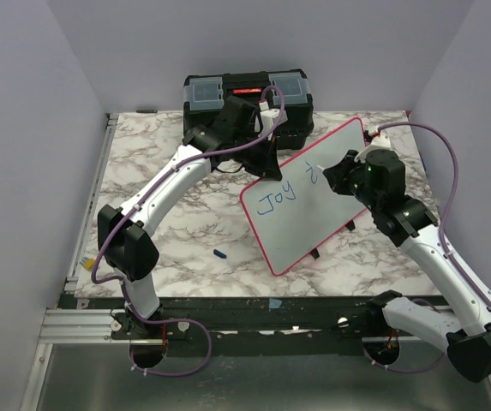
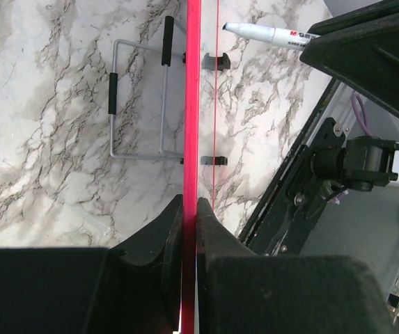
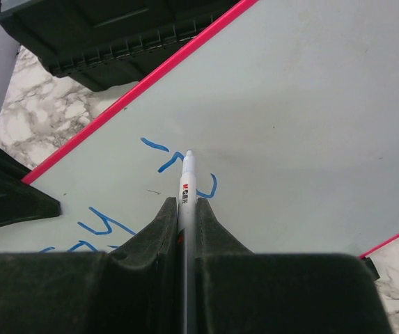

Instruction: Write a sentence on the whiteboard

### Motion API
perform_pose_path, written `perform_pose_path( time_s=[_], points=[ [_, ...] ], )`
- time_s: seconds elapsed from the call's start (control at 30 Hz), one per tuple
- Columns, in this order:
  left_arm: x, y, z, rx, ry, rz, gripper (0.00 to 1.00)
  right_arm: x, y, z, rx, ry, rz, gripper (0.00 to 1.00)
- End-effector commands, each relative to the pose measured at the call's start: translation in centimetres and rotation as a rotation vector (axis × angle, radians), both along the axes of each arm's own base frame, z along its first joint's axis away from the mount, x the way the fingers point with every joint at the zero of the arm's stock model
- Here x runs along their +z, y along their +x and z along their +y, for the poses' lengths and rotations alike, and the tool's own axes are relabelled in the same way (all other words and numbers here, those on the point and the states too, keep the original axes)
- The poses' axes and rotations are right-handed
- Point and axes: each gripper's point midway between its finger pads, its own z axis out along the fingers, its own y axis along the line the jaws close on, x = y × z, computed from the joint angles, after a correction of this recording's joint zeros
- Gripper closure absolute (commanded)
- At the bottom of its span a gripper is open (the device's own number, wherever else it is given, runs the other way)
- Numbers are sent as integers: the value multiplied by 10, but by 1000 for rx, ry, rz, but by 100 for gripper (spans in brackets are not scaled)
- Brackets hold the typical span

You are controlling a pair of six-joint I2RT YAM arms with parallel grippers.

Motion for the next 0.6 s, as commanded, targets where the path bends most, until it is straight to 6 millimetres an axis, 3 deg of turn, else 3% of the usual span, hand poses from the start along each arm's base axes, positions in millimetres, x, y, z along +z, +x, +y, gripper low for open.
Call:
perform_pose_path(
  time_s=[0.0,0.57],
  points=[
    [8,-15,-2,-58,-5,-24,100,-1,-5,-13,-35,-43,-7,99],
    [11,-18,2,-54,-8,-29,100,1,1,-13,-45,-59,-4,99]
  ],
)
